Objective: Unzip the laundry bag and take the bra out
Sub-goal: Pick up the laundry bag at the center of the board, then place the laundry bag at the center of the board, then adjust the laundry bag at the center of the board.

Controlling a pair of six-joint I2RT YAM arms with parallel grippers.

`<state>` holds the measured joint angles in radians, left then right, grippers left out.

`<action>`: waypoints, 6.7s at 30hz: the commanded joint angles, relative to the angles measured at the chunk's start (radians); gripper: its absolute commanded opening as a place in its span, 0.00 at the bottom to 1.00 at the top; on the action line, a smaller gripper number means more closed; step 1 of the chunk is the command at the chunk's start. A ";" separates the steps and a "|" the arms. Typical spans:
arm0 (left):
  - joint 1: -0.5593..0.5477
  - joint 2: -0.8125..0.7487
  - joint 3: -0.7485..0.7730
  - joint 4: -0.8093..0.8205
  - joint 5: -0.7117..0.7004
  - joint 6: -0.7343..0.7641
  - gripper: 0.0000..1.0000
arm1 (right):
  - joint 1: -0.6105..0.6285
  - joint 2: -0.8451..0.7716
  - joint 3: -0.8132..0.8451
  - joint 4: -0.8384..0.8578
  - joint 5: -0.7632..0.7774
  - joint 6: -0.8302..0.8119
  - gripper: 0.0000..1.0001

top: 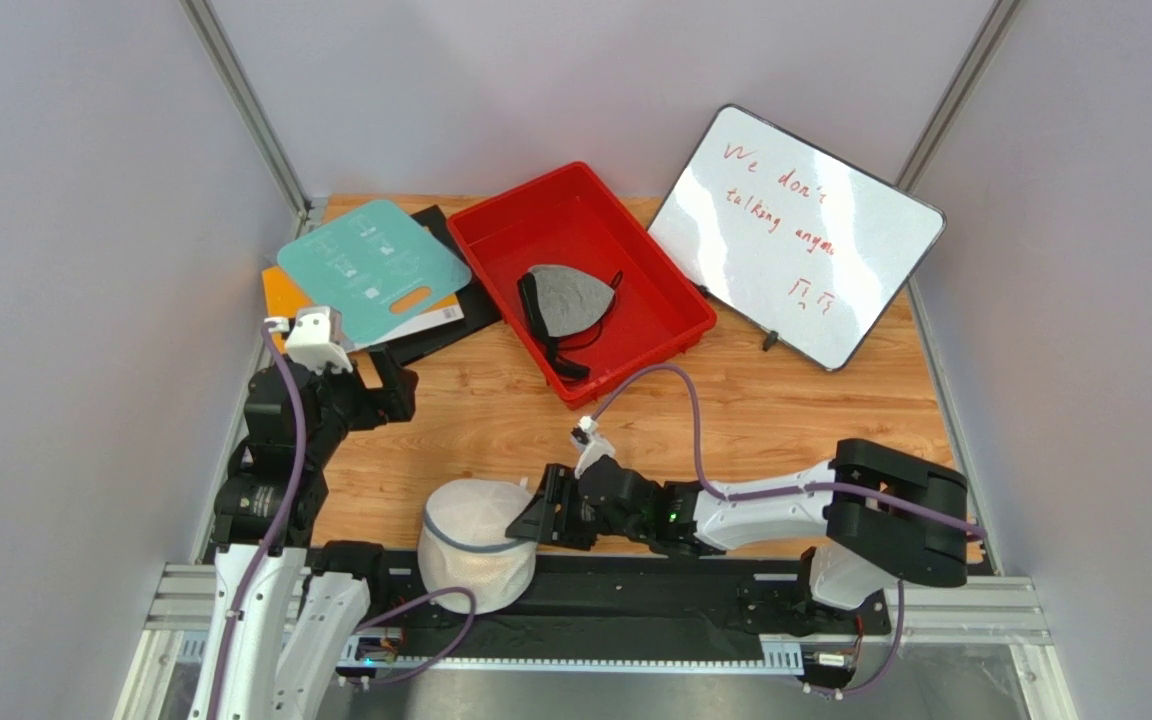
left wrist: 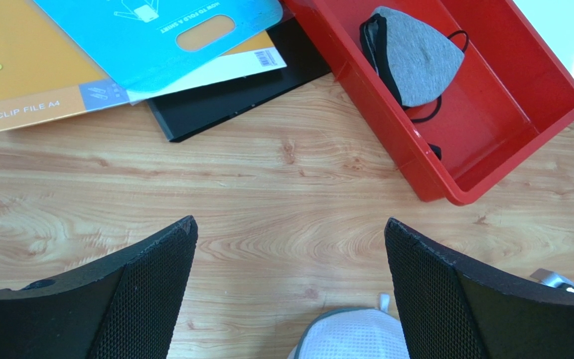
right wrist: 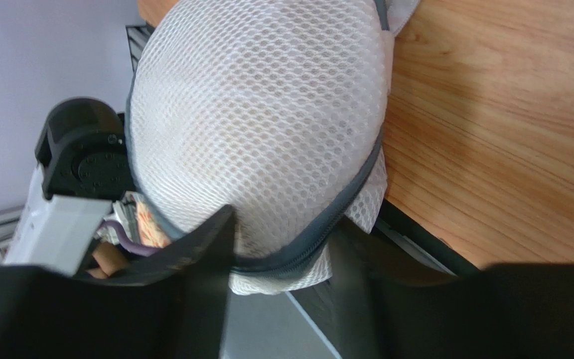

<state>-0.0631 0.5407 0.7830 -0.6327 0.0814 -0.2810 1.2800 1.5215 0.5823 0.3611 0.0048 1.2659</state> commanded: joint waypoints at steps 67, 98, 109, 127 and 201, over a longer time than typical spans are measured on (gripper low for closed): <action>-0.670 0.508 -0.292 0.869 0.463 -0.170 0.88 | -0.324 -0.689 -0.160 -0.407 -0.160 -0.626 0.66; -0.690 0.487 -0.283 0.843 0.508 -0.149 0.93 | -0.200 -0.686 -0.010 -0.602 -0.180 -1.139 0.00; -0.696 0.516 -0.309 0.881 0.593 -0.136 0.61 | -0.185 -0.644 -0.035 -0.554 -0.108 -1.047 0.00; -0.802 0.315 -0.346 0.706 0.176 -0.207 1.00 | -0.173 -0.454 0.091 -0.479 0.393 -0.511 0.00; -0.986 0.429 -0.110 0.432 -0.012 -0.021 0.00 | -0.378 -0.735 0.068 -0.627 -0.213 -0.846 0.49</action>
<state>-1.0496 0.9932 0.6693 -0.2279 0.0692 -0.2985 0.8944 0.7391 0.6228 -0.3077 -0.1436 0.3958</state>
